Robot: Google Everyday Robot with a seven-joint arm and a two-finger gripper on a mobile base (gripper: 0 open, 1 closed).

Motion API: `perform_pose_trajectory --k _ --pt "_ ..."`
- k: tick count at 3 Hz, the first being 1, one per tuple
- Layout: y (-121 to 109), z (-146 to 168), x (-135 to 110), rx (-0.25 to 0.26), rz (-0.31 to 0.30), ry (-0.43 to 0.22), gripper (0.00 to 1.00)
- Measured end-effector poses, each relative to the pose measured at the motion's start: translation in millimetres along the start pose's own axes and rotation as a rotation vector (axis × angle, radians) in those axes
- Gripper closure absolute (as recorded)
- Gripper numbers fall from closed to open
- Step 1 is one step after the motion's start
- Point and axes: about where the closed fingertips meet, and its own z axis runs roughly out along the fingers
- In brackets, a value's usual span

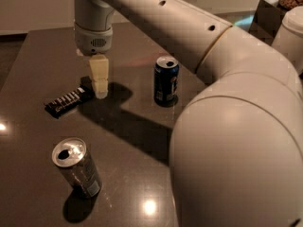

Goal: Move rxbar chocolate near pepsi can

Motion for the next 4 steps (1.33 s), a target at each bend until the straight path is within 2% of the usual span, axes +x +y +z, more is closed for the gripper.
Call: perform_pose_trajectory --k 1,4 --pt "-5 20 -15 -0.036 -0.031 0.003 0.0" --pt "14 58 -57 -0.101 -0.112 0.03 0.0"
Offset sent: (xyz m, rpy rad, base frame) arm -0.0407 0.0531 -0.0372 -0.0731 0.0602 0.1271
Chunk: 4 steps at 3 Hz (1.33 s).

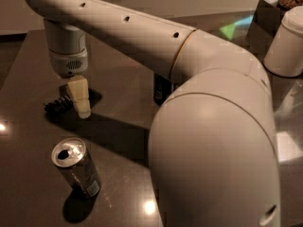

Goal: Move rxbar chocolate near pepsi can

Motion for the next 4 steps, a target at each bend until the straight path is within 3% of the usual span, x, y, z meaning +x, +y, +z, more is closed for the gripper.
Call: perform_pose_trajectory --k 1,2,4 --pt "1.9 7.1 -5.7 -0.02 -0.016 0.011 0.15" --pt "1.7 10.8 -4.9 -0.033 -0.026 0.02 0.45" --pt "1.4 4.5 -5.8 -0.033 -0.026 0.02 0.92"
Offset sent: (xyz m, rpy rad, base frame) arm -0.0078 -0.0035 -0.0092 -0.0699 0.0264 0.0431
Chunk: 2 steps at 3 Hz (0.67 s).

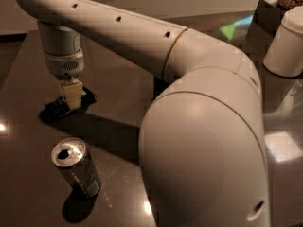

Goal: Move rxbar chocolate near pepsi can

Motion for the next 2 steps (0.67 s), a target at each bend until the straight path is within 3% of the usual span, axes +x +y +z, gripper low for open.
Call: perform_pose_trajectory --k 1,2 --pt "6 -18 34 0.039 0.07 -0.001 1.0" --pt "19 -47 91 0.084 0.191 0.003 1.0"
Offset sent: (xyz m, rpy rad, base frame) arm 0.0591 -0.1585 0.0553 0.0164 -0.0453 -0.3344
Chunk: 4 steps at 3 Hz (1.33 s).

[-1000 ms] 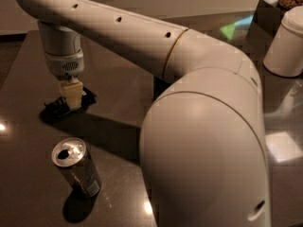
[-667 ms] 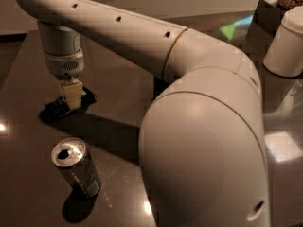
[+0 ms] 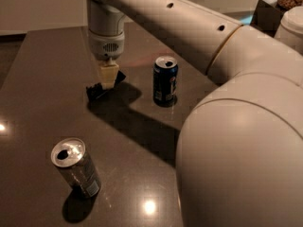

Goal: Move rxbar chocolate near pepsi can

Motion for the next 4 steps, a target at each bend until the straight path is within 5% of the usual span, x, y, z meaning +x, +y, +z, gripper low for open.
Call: perform_pose_trajectory --k 3,4 --pt "25 -20 72 0.009 0.188 0.029 1.0" --pt "35 -19 77 -0.002 0.211 0.034 0.85"
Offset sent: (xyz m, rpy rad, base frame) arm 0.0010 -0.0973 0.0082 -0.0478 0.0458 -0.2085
